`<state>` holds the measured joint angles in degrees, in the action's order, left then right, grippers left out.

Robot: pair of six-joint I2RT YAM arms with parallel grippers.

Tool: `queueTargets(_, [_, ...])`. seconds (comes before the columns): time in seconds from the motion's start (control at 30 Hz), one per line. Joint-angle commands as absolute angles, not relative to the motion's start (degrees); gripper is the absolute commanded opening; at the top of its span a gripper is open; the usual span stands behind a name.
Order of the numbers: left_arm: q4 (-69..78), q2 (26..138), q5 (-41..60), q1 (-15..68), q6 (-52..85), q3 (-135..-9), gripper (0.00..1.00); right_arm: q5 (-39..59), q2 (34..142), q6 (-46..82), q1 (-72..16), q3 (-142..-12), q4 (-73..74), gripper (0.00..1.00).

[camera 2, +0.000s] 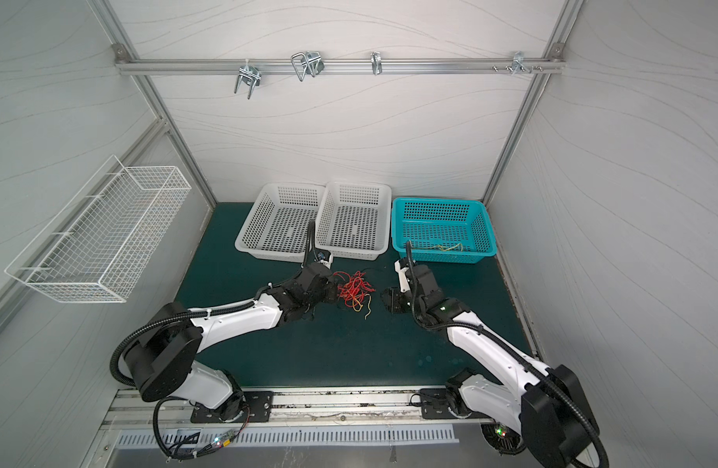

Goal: Untangle the cables

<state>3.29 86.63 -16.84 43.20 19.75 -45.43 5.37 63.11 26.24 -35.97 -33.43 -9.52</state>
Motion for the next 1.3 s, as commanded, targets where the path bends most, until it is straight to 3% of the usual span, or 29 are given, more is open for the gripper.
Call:
queueTargets(0.0, [4.1,87.4,-16.4,43.5,20.7,-48.2,0.0,3.3,66.1,27.4,-40.5,-33.7,-4.2,0.48])
queueTargets(0.3, [3.4,88.1,-16.6,43.8,20.9,-48.9,0.0,-0.5,78.2,24.9,-46.2,-41.0,-3.8,0.34])
queueTargets(0.9, [2.9,88.5,-17.0,43.9,20.9,-48.9,0.0,-0.5,87.0,25.1,-47.2,-43.6,-1.0,0.27])
queueTargets(1.2, [2.4,88.3,-17.5,44.0,21.1,-49.0,0.0,-1.5,89.5,23.9,-47.8,-45.4,-1.7,0.01])
queueTargets(1.27, [2.4,88.1,-17.6,43.9,21.0,-49.0,0.0,-1.7,89.5,23.3,-47.8,-45.6,-1.9,0.0])
